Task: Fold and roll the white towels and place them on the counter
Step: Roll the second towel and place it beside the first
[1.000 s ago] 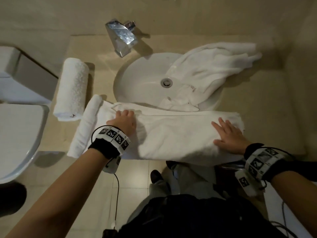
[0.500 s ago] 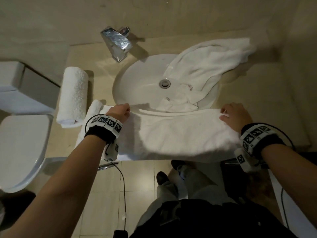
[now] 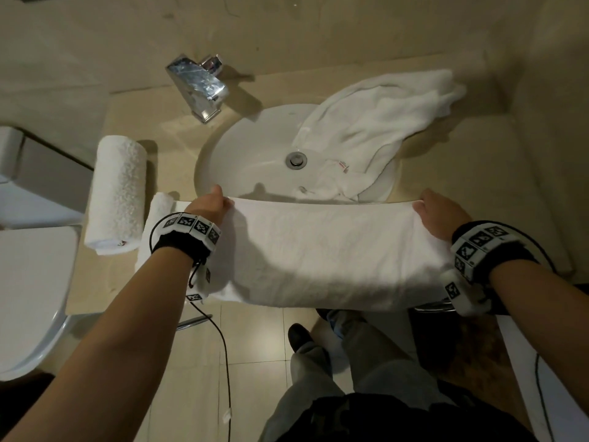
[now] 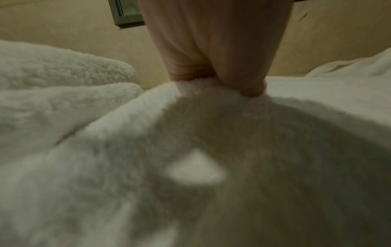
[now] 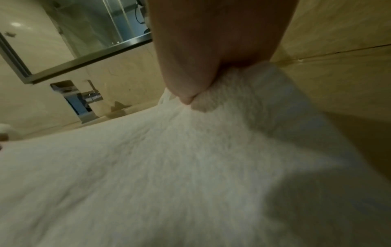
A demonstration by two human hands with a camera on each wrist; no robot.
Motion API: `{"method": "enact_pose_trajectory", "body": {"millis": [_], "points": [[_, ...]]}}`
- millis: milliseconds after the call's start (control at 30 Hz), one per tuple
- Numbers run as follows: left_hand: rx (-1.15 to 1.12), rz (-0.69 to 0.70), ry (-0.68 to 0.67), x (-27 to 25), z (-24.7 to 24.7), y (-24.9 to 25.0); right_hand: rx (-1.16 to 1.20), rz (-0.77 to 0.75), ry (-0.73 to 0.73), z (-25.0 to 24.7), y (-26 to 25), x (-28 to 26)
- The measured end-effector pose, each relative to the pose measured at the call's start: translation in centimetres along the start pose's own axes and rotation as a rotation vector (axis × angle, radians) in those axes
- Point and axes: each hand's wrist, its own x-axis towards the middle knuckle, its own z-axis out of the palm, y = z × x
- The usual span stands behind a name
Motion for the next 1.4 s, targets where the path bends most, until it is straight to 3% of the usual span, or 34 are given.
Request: {"method": "enact_pose_trajectory", "body": {"millis": [133,233,400,567,733,833,933,1133,1400], "points": [[0.073,-0.092,0.000,0.9,0.0,0.8,-0.220,0.018,0.067,0.0,-1.0,0.3],[0.061,-0.131,-0.023,1.2,0.1,1.3,-0.383,-0.078,0.211,0.5,-1.8,0.8],[0.043,-0.087,0.206,-0.4,-0.1,1.2,-0.453,-0.158,0.269,-0.1,-5.3,0.8],[-0.113,-0.081,0.387,-4.1,-0.9,-2.3,-0.285,-0.285,0.149,0.6,-11.5,1.6],[-0.179,-0.355,0.489,-9.3,-0.1,-6.9,-0.139,-0.453,-0.115,2.7,-19.2,2.3],[-0.299,-0.565,0.519,-12.2,1.3,-9.2,-0.119,-0.565,-0.202,4.0,-23.3,2.3],[-0.483,-0.680,0.470,-14.2,3.0,-10.3,-0.125,-0.633,-0.250,5.1,-27.6,2.2],[-0.740,-0.728,0.347,-15.2,5.6,-10.7,-0.086,-0.738,-0.234,8.1,-35.6,1.8],[-0.790,-0.727,0.314,-14.3,5.2,-10.6,-0.227,-0.753,-0.213,10.4,-39.7,1.7]]}}
